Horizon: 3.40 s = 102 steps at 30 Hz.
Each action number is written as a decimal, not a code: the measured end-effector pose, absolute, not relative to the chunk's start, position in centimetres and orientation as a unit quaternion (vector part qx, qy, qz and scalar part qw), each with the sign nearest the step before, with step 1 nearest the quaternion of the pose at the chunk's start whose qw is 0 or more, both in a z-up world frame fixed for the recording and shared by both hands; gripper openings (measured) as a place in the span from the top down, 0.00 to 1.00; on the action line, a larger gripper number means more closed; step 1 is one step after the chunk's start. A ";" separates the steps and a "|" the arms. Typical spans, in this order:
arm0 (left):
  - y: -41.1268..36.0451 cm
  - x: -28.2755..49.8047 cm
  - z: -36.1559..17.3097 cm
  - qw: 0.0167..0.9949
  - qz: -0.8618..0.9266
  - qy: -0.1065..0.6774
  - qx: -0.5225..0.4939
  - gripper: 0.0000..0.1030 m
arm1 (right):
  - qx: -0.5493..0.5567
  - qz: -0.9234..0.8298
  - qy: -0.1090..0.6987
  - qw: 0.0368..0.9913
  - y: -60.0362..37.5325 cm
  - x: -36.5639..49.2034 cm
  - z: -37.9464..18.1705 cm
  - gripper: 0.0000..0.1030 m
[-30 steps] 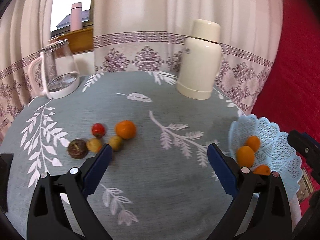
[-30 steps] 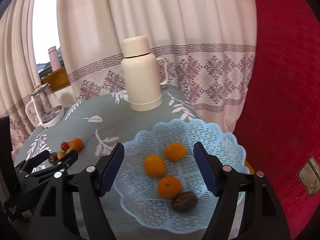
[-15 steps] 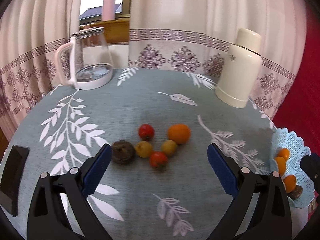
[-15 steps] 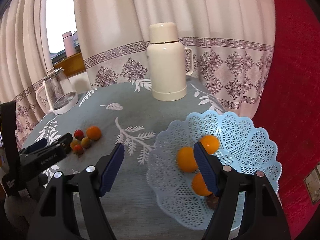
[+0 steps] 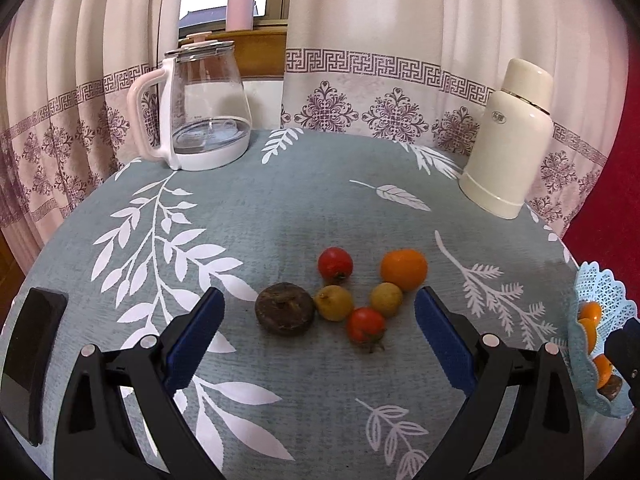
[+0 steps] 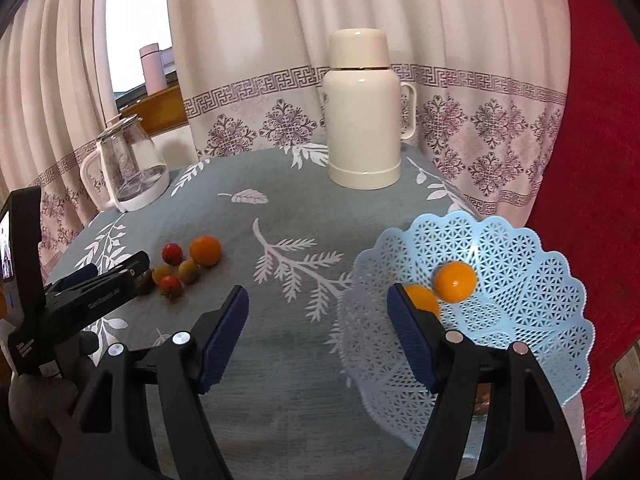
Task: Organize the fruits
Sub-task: 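Move both open grippers from the basket back to the remaining fruit, then grasp the dark brown round fruit with the left gripper, then grasp the large orange with the right gripper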
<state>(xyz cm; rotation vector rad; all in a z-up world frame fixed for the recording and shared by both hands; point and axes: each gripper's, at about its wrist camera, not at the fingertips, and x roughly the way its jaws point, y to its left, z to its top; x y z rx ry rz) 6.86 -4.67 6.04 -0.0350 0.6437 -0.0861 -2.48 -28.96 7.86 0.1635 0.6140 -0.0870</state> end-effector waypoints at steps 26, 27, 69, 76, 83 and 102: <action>-1.1 10.8 3.0 0.917 -0.038 0.397 -0.020 0.16 | 0.060 0.011 0.339 0.939 -24.7 -0.9 5.4 0.30; -1.1 11.0 2.8 0.913 -0.042 0.406 -0.020 0.21 | 0.060 0.011 0.340 0.939 -24.7 -0.9 5.4 0.30; 1.0 10.6 3.4 0.915 -0.063 0.393 -0.060 0.56 | 0.028 0.055 0.389 0.919 -20.0 2.6 3.8 0.30; 2.4 10.1 4.4 0.923 -0.046 0.372 -0.088 0.56 | 0.028 0.086 0.404 0.910 -18.5 5.0 3.0 0.30; 2.9 9.6 5.1 0.930 -0.036 0.354 -0.095 0.56 | 0.077 0.074 0.407 0.907 -19.7 9.6 3.9 0.30; 3.0 9.2 5.5 0.936 -0.031 0.337 -0.097 0.57 | 0.061 0.034 0.426 0.902 -17.6 16.5 1.7 0.46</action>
